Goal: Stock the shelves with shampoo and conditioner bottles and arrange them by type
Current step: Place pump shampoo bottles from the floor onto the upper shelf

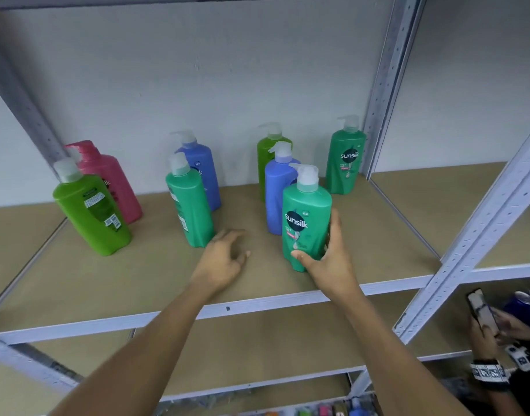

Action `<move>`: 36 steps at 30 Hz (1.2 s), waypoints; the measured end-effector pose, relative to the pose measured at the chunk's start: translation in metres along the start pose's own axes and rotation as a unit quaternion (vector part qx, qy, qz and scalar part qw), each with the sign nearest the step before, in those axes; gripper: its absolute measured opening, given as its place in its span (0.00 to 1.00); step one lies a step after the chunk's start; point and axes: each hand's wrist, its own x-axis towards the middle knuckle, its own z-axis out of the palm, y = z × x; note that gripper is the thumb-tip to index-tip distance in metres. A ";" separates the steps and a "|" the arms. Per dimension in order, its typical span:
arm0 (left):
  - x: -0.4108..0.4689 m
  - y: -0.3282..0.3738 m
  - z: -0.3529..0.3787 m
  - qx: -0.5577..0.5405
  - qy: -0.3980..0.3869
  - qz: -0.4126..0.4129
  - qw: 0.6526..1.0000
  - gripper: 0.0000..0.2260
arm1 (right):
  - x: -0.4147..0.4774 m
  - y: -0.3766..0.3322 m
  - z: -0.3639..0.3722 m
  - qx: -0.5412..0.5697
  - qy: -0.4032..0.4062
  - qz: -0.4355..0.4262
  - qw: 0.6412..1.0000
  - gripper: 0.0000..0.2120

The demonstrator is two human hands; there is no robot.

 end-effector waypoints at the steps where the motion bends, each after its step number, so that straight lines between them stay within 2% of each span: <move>1: -0.015 -0.009 -0.007 0.008 0.011 0.002 1.000 0.17 | -0.003 -0.001 0.006 0.000 -0.011 0.004 1.000 0.49; 4: -0.058 -0.045 -0.036 0.034 0.062 -0.006 0.997 0.12 | -0.014 -0.008 0.040 -0.006 -0.043 -0.001 0.999 0.48; 7: -0.084 -0.074 -0.058 0.107 0.076 -0.027 0.991 0.21 | -0.023 -0.018 0.068 -0.004 -0.062 -0.019 0.998 0.49; 9: -0.089 -0.080 -0.068 0.173 0.052 -0.067 0.981 0.26 | -0.022 -0.021 0.079 -0.005 -0.075 -0.022 0.997 0.48; 12: -0.095 -0.091 -0.083 0.225 -0.007 -0.118 0.967 0.28 | -0.023 -0.028 0.104 -0.019 -0.092 -0.028 0.995 0.48; 17: -0.102 -0.100 -0.091 0.247 -0.041 -0.106 0.962 0.35 | -0.031 -0.041 0.146 -0.024 -0.104 -0.045 0.993 0.44; 24: -0.101 -0.120 -0.112 0.265 -0.039 -0.051 0.962 0.33 | -0.031 -0.037 0.162 -0.037 -0.121 -0.022 0.992 0.40; 28: -0.104 -0.120 -0.106 0.257 -0.050 -0.072 0.962 0.28 | -0.032 -0.033 0.164 -0.046 -0.116 -0.013 0.992 0.38; 36: -0.104 -0.122 -0.106 0.245 -0.043 -0.073 0.966 0.28 | -0.034 -0.030 0.165 -0.063 -0.105 0.009 0.992 0.37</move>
